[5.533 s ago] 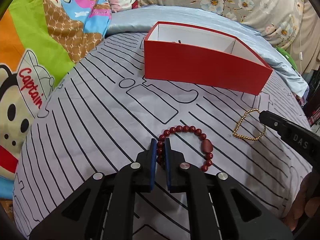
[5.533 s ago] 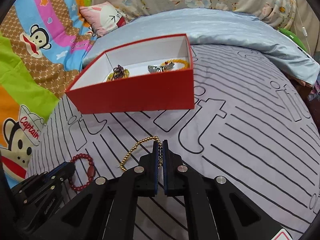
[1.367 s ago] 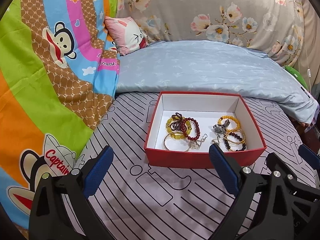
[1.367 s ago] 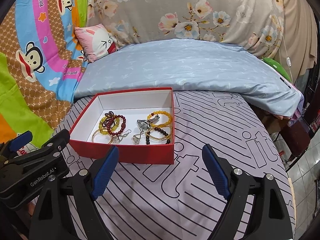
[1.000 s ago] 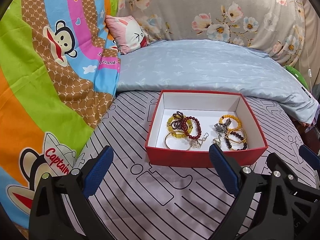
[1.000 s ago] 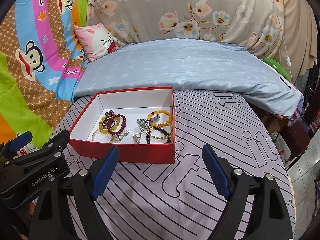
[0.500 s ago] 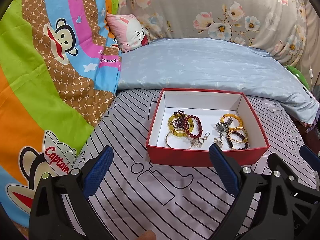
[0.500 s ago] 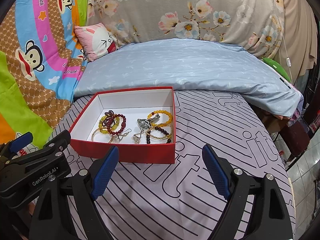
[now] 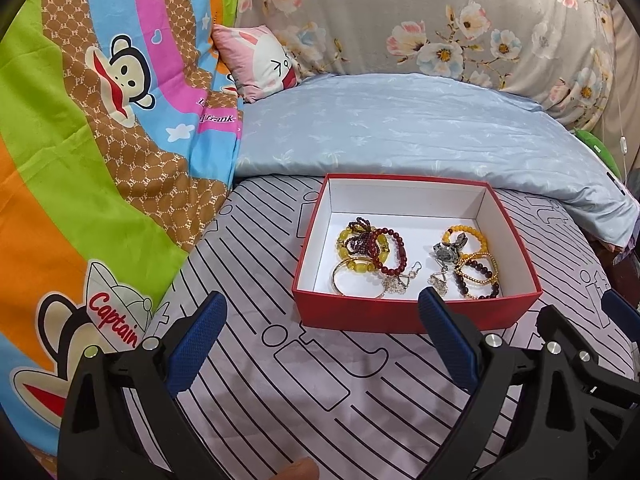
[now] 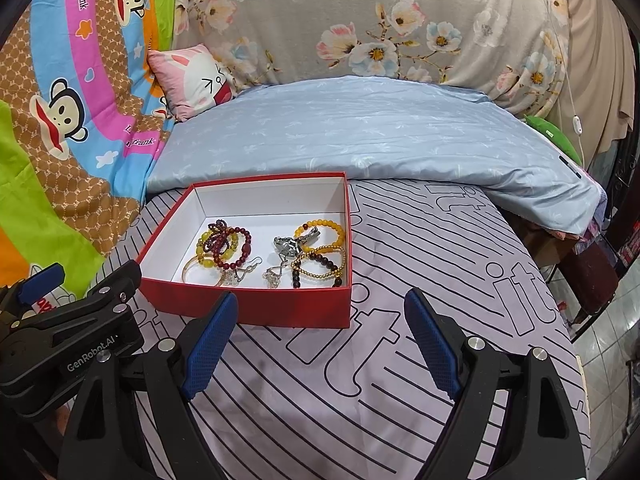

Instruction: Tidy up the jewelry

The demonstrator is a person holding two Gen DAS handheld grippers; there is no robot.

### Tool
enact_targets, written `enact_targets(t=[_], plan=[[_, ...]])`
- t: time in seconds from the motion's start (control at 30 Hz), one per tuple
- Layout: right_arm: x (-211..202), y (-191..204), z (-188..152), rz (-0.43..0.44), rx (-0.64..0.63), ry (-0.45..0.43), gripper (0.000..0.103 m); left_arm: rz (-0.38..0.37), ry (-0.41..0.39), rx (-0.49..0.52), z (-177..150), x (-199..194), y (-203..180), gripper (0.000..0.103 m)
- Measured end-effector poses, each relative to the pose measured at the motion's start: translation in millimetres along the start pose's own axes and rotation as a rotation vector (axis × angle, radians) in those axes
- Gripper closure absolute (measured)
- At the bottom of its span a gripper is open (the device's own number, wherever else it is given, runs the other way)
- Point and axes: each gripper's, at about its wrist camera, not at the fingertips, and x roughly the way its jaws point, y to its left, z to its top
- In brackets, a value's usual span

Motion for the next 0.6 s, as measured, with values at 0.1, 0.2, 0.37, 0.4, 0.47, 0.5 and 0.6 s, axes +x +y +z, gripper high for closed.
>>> enact_targets(t=[0.1, 0.2, 0.37, 0.4, 0.47, 0.5, 0.6], plan=[[0.0, 0.1, 0.1, -0.001, 0.001, 0.0, 0.02, 0.001, 0.0, 0.003, 0.8, 0.0, -0.2, 0.009], [0.1, 0.3, 0.3, -0.002, 0.0, 0.001, 0.02, 0.003, -0.001, 0.006, 1.5, 0.2, -0.4, 0.009], [0.7, 0.8, 0.5, -0.002, 0.0, 0.001, 0.02, 0.004, -0.002, 0.006, 1.7, 0.2, -0.6, 0.009], [0.7, 0.3, 0.3, -0.001, 0.0, 0.0, 0.02, 0.005, -0.003, 0.007, 1.4, -0.3, -1.1, 0.009], [0.9, 0.8, 0.3, -0.003, 0.0, 0.001, 0.02, 0.004, -0.005, 0.008, 1.5, -0.8, -1.6, 0.009], [0.9, 0.8, 0.5, -0.002, 0.0, 0.001, 0.02, 0.004, -0.004, 0.009, 1.5, -0.5, -1.6, 0.009], [1.0, 0.7, 0.3, -0.001, -0.001, 0.001, 0.02, 0.004, -0.001, 0.01, 1.4, -0.3, -2.1, 0.009]])
